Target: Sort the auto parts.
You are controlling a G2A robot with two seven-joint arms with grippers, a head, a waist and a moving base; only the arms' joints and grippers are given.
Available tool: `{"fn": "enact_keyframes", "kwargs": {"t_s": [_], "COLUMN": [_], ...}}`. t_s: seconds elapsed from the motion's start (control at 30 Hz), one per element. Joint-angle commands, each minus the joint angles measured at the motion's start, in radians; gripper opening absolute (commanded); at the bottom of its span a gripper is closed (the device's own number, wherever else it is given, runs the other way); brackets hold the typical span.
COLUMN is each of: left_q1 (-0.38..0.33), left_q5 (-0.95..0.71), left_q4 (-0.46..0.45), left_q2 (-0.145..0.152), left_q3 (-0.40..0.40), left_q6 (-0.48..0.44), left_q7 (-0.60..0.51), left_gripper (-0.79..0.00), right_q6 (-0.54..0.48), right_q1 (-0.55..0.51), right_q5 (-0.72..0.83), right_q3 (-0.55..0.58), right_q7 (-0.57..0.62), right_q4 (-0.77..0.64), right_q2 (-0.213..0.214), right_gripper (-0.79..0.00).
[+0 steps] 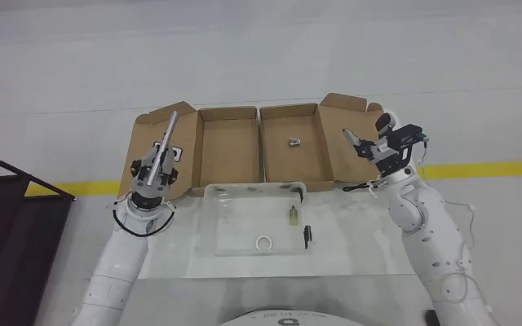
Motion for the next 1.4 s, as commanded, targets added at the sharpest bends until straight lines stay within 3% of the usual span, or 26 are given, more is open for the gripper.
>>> {"fn": "enact_keyframes", "kwargs": {"t_s": [0.0,0.3,0.43,0.57,0.9,1.03,1.17,1.37], "left_q1": [0.000,0.015,0.031,0.059,0.093,0.096,0.095,0.104], "left_q5": [0.013,0.253,0.430,0.578,0.694,0.820,0.955,1.129], "left_q4": [0.003,-0.042,-0.084,-0.136,-0.199,-0.190,-0.192,-0.220], "left_q2": [-0.002,-0.004,-0.004,-0.006,-0.008,-0.001,0.003,0.006], "left_q3": [-0.009,-0.077,-0.115,-0.136,-0.146,-0.141,-0.138,-0.123], "left_q6": [-0.021,-0.314,-0.460,-0.539,-0.520,-0.407,-0.362,-0.390], "left_q7": [-0.008,0.039,0.142,0.273,0.388,0.396,0.428,0.478], "left_gripper": [-0.785,-0.785,-0.785,-0.785,-0.785,-0.785,-0.785,-0.785], "right_q6": [0.000,0.000,0.000,0.000,0.000,-0.004,-0.157,-0.433], "right_q1": [0.000,0.000,0.000,0.000,0.000,-0.002,-0.019,-0.025], "right_q5": [0.000,0.000,0.000,0.000,0.000,0.003,0.149,0.594], "right_q3": [0.000,0.000,0.000,0.000,0.000,-0.004,-0.029,-0.061], "right_q7": [0.000,0.000,0.000,0.000,0.000,0.004,0.105,0.392], "right_q4": [0.000,0.000,0.000,0.000,0.000,-0.005,-0.044,-0.071], "right_q2": [0.000,0.000,0.000,0.000,0.000,0.000,0.000,0.014], "right_gripper": [0.000,0.000,0.000,0.000,0.000,0.000,0.000,0.000]}}
